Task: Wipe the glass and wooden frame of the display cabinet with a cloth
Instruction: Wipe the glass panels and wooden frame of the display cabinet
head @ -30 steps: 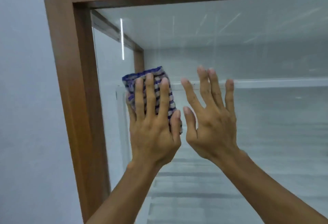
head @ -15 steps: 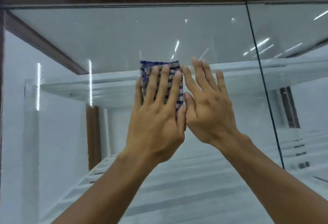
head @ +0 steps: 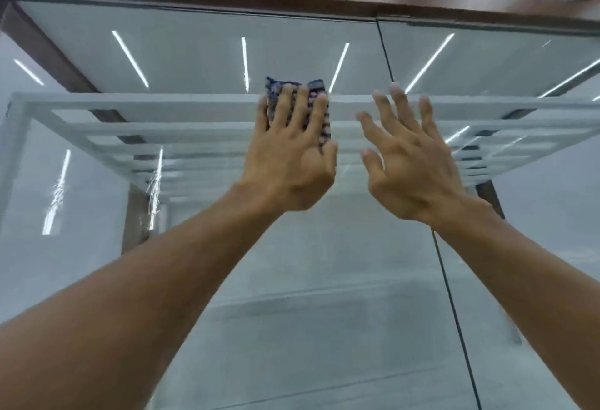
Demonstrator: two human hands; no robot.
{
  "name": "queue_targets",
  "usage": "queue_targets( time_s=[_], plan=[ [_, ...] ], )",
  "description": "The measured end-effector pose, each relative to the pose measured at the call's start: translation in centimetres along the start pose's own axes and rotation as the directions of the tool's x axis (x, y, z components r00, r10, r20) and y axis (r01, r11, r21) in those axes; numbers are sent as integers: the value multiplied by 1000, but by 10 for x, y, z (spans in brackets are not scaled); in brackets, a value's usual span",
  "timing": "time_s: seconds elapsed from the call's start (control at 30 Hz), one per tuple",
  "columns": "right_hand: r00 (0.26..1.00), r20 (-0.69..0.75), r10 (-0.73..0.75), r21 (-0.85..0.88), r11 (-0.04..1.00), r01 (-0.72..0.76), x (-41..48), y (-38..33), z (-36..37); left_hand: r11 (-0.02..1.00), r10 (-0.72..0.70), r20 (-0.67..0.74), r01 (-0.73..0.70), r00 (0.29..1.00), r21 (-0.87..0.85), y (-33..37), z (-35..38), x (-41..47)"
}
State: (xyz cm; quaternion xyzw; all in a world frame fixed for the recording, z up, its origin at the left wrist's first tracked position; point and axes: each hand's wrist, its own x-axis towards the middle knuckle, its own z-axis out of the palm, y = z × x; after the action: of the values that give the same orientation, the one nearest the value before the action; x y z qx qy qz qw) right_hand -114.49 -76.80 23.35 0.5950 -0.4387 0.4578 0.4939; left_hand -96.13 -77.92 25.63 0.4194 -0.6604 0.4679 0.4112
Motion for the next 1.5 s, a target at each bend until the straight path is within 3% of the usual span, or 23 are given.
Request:
queue_targets(
  time_s=[0.1,0.2,0.43,0.6,0.73,1.03,1.13,1.33,1.5],
  plan=[
    [984,-1,180,236,956,-175,-17,22,1,999,38,20,-38,999,-20,50,5,29],
    [981,-65,182,328,933,-151,-41,36,10,994,101,28,-100,994,-39,84,19,25],
    [984,-2,176,239,956,-170,-52,21,8,983,180,-16,-181,984,-39,85,27,-18],
    [995,10,97,115,989,-98,-39,-17,20,993,101,-29,-102,994,-52,37,17,-40],
    [998,1,71,164,984,-70,-18,-68,31,996,29,-29,-32,999,-87,-16,4,-57],
    [989,30,-146,166,976,139,30,-228,39,979,-206,-81,204,975,-33,-173,-29,-113],
    [988,45,-146,168,976,137,30,-262,41,967,-256,-57,255,965,-28,-208,-37,-130],
    [979,73,-189,211,963,170,1,-274,40,950,-306,-82,299,948,-89,-235,-33,-185],
    [973,56,-224,233,950,206,-29,-249,40,934,-355,-79,348,932,-85,-190,-17,-221]
  ],
)
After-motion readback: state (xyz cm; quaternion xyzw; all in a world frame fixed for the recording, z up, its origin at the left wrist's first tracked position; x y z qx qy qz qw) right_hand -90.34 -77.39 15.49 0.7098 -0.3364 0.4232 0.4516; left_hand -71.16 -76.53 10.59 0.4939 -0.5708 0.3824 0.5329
